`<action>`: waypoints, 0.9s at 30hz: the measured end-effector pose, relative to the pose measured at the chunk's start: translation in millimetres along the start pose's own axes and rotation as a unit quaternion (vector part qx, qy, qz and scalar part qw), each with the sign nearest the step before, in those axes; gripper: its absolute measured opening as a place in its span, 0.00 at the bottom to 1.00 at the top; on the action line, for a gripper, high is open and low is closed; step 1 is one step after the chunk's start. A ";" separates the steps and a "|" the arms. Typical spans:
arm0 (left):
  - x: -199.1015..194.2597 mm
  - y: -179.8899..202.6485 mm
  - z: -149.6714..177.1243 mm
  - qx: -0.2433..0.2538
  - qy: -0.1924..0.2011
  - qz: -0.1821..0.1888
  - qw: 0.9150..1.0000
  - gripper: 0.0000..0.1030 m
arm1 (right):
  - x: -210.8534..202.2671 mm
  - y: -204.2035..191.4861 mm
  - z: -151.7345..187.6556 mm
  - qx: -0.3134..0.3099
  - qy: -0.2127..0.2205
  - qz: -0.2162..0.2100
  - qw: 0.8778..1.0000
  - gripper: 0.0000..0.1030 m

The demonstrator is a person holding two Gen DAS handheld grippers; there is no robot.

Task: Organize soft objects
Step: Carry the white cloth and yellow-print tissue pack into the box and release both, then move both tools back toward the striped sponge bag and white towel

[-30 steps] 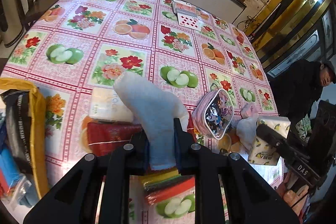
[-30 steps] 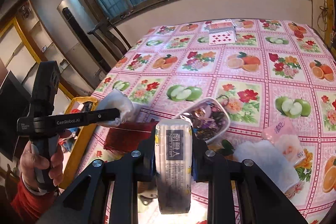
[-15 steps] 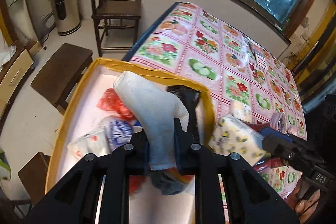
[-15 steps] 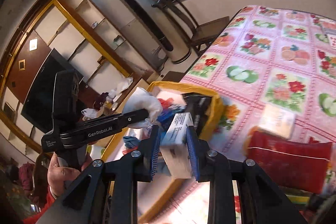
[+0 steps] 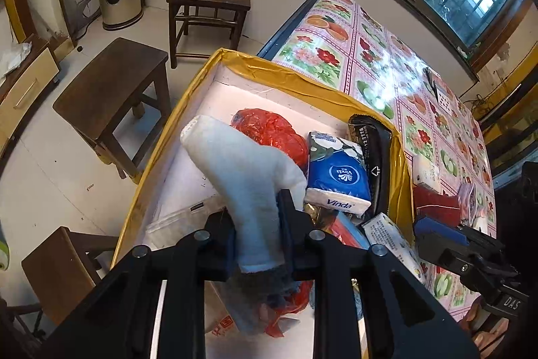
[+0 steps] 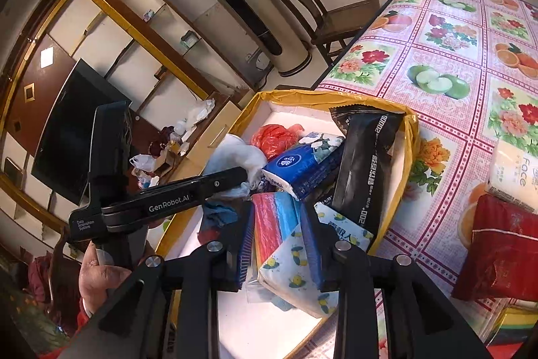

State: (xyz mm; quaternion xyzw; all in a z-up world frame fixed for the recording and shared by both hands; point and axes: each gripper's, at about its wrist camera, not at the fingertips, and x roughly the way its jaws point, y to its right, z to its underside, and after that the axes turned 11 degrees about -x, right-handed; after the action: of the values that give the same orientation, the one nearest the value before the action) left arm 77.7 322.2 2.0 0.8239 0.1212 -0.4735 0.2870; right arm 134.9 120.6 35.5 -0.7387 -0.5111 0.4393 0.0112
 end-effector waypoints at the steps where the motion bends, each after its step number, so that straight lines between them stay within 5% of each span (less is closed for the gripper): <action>1: -1.6 -0.8 0.3 -0.004 0.002 0.008 1.000 0.50 | -4.0 2.5 3.2 0.007 0.004 -0.004 1.000 0.46; 2: -3.9 -0.9 0.1 -0.007 0.009 0.005 1.000 0.81 | -9.2 4.0 6.7 0.012 0.008 -0.010 1.000 0.57; 3: -6.9 -0.5 0.5 -0.007 0.019 -0.002 1.000 0.87 | -14.8 5.3 9.8 0.014 0.013 -0.013 1.000 0.62; 11: -34.7 18.9 17.2 0.016 0.048 -0.020 0.999 0.88 | -101.2 27.9 44.1 0.024 0.062 -0.003 0.998 0.76; 15: -52.2 47.5 35.2 0.042 0.065 0.000 0.997 0.88 | -161.4 45.6 66.6 0.030 0.093 0.026 0.995 0.82; 27: -22.7 170.7 96.7 0.140 0.000 0.056 0.989 0.87 | -269.6 92.4 138.3 0.062 0.108 0.104 0.987 0.90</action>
State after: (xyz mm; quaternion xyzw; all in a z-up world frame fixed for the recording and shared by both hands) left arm 77.6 129.4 45.0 0.8613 0.0078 -0.4691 0.1951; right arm 87.8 -189.6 79.5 -0.8289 -0.3991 0.3863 0.0665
